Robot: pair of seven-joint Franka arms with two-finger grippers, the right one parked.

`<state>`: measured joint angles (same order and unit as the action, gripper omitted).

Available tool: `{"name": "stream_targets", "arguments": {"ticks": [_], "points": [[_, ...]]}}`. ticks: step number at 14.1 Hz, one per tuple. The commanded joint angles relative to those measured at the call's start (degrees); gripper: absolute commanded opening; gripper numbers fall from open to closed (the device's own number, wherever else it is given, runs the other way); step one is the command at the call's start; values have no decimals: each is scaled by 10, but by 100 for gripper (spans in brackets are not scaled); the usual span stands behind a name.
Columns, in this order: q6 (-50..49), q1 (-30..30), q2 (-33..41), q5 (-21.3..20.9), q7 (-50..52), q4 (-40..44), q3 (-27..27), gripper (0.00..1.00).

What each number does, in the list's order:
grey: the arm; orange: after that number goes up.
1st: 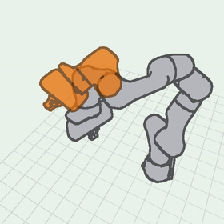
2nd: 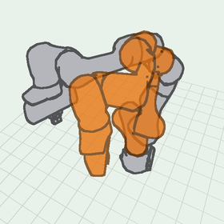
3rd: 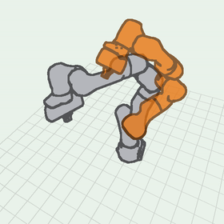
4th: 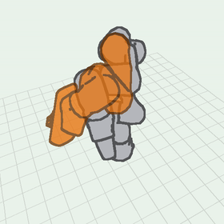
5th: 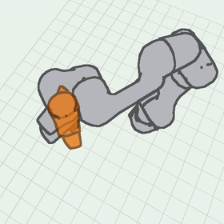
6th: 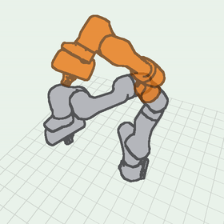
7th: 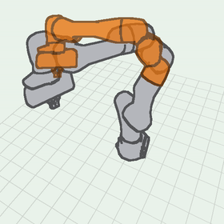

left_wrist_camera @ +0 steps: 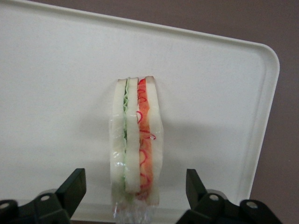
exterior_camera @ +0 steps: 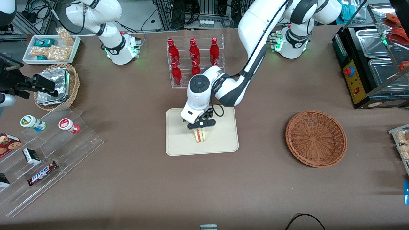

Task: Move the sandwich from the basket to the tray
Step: 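Lower the sandwich onto the tray and open the left gripper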

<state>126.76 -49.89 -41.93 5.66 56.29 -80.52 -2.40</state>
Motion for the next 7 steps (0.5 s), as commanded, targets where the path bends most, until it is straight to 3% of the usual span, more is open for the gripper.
{"name": "stream_targets", "arguments": {"ticks": [1, 4, 7], "points": [[-83, -4, 76, -24, -40, -22, -33, 100], [-160, 24, 125, -27, -57, -52, -44, 100], [-161, 75, 190, -27, -143, -133, -44, 100]]}}
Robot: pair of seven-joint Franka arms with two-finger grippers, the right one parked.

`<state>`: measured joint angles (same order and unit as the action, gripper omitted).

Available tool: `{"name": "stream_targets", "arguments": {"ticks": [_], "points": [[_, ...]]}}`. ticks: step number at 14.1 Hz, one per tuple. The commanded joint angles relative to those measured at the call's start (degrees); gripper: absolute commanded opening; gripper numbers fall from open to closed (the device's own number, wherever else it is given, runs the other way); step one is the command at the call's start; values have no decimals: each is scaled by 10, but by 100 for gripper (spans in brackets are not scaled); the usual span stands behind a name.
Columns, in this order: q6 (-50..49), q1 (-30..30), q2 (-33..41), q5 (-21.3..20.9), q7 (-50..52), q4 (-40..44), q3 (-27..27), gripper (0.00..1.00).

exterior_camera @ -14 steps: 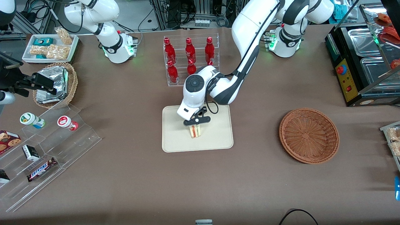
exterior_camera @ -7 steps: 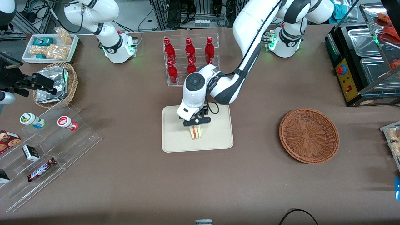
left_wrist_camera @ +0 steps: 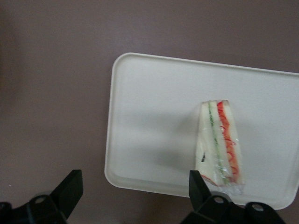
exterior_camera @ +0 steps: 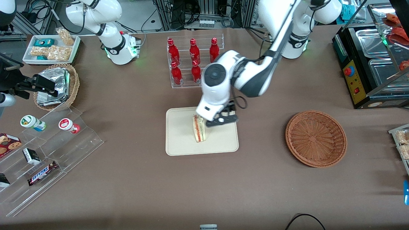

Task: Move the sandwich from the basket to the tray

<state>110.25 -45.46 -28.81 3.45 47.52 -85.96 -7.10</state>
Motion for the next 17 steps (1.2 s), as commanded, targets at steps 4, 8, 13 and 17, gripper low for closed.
{"name": "stream_targets", "arguments": {"ticks": [4, 8, 13, 17], "points": [[0, 122, 156, -4, -216, -183, 3, 100], [-59, 189, 221, -5, -344, -216, 3, 100], [-143, 261, 298, -52, -386, -207, 5, 100], [-201, 367, 305, -52, -458, -158, 73, 100]]}}
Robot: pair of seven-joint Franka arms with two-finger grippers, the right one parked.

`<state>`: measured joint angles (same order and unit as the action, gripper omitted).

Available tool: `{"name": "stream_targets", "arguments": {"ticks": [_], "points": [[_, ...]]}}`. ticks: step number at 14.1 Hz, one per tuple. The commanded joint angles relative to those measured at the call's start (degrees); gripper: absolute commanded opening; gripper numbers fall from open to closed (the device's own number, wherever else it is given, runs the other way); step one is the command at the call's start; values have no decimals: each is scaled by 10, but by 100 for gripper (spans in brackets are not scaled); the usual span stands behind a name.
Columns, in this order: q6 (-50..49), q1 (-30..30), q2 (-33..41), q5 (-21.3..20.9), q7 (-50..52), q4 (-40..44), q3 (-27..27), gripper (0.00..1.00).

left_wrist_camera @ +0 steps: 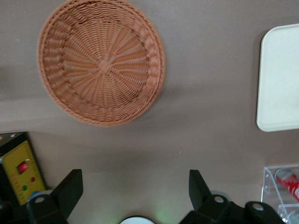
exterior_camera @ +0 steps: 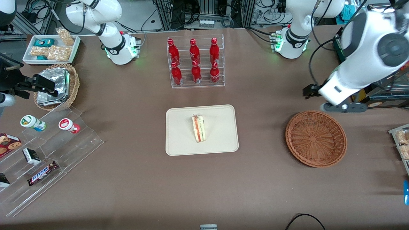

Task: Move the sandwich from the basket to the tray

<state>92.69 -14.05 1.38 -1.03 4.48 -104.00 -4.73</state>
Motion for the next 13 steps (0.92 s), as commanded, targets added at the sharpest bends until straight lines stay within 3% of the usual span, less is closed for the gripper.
{"name": "stream_targets", "arguments": {"ticks": [1, 4, 13], "points": [[-31, 89, 6, -7, -29, 29, 78, 100], [-28, 140, 28, -6, -31, 30, 115, 100], [34, 145, 13, 0, -31, 80, 73, 100]]}}
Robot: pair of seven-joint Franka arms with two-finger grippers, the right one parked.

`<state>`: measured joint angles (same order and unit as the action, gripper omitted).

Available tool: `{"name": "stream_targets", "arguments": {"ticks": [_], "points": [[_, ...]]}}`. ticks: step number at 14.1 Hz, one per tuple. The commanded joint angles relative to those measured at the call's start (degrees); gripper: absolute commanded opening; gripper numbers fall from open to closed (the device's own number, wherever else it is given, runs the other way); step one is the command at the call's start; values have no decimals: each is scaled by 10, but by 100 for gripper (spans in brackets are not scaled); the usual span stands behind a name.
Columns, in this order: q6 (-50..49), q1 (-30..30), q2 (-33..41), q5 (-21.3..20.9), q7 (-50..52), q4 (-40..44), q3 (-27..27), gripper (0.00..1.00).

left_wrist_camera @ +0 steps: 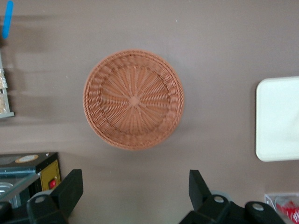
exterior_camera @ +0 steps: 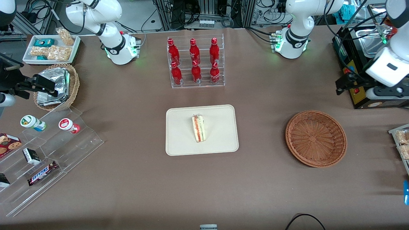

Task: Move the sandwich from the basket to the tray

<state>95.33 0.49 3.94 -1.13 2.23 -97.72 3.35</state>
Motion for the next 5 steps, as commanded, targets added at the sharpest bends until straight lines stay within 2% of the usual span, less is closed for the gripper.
{"name": "stream_targets", "arguments": {"ticks": [1, 5], "points": [[6, -2, -19, 2, -8, 27, -16, 100], [-1, -8, -20, 2, -8, 31, -24, 100]]}}
